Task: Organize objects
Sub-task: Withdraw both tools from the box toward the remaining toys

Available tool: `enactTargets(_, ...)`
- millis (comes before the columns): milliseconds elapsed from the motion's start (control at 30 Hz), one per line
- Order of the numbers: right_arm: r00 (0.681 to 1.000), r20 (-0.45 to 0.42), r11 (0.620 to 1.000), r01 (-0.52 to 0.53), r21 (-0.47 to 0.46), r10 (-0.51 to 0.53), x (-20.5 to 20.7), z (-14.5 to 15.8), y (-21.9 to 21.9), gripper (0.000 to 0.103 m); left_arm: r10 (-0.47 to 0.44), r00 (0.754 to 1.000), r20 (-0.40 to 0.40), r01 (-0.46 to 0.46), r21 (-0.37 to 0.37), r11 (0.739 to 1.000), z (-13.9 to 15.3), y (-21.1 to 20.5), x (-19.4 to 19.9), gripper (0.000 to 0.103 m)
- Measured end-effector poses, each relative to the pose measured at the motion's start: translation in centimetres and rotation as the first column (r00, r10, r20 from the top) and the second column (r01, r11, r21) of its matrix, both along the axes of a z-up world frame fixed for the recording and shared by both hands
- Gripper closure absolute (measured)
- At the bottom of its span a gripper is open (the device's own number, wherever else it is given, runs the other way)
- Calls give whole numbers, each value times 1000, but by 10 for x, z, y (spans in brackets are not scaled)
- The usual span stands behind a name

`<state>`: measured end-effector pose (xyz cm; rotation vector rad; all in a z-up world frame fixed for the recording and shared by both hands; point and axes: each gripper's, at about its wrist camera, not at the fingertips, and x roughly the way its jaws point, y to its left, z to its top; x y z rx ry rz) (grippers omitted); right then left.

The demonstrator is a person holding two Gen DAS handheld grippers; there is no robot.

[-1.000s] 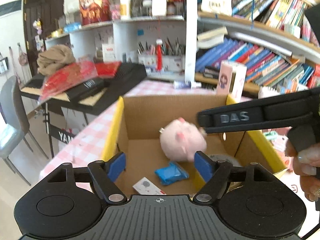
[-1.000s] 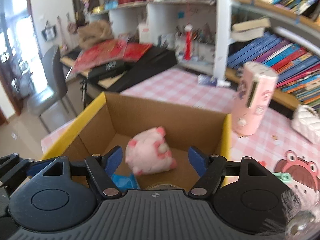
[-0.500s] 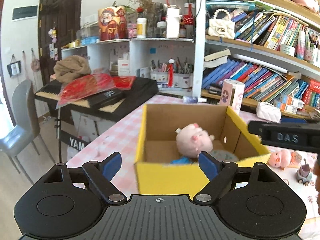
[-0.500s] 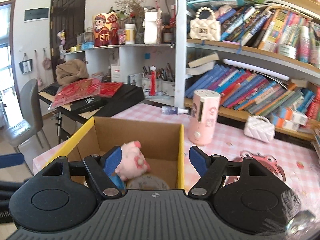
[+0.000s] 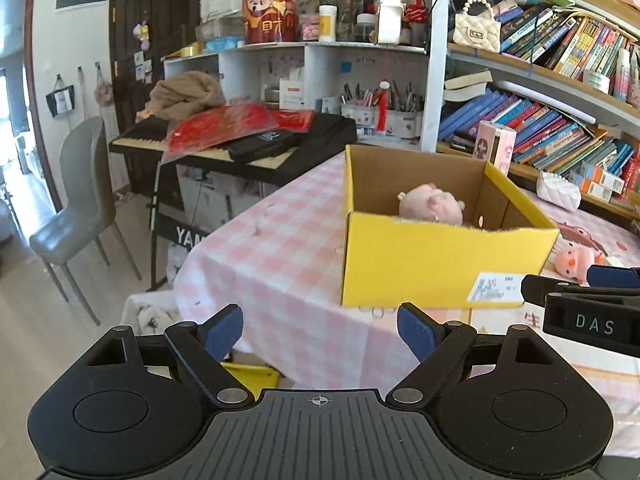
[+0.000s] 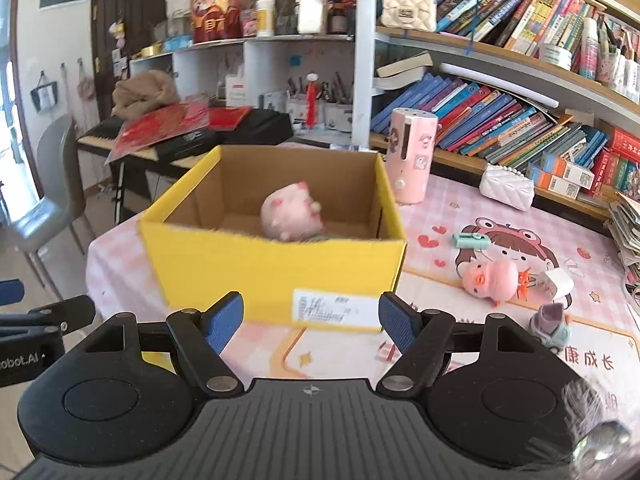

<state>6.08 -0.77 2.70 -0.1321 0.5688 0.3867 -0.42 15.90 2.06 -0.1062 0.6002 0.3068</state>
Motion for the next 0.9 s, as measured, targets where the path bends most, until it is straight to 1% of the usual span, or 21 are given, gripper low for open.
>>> enactTargets(233,1000,-17,1000,18,-14,-18,-35,-8,-5,28,-40,999,-24,40,1,999,-5,-7,-26,17)
enactTargets(500,994,-48,996,93,-14,-94,-63,-19,-25,27,-124,991,-59,124,0,992,-14,-23,-40,16)
enactTargets(667,986,-66,988,154,-15,-154,-72,-23,-42,27,-184,980,-78,184,-4,983,-17,-38,-39,16)
enactTargets(900,969,-67,972,236,-17,-237,-76,-23,-71,26,-266,961,-73,266,-12,964,-18,-62,-28,16)
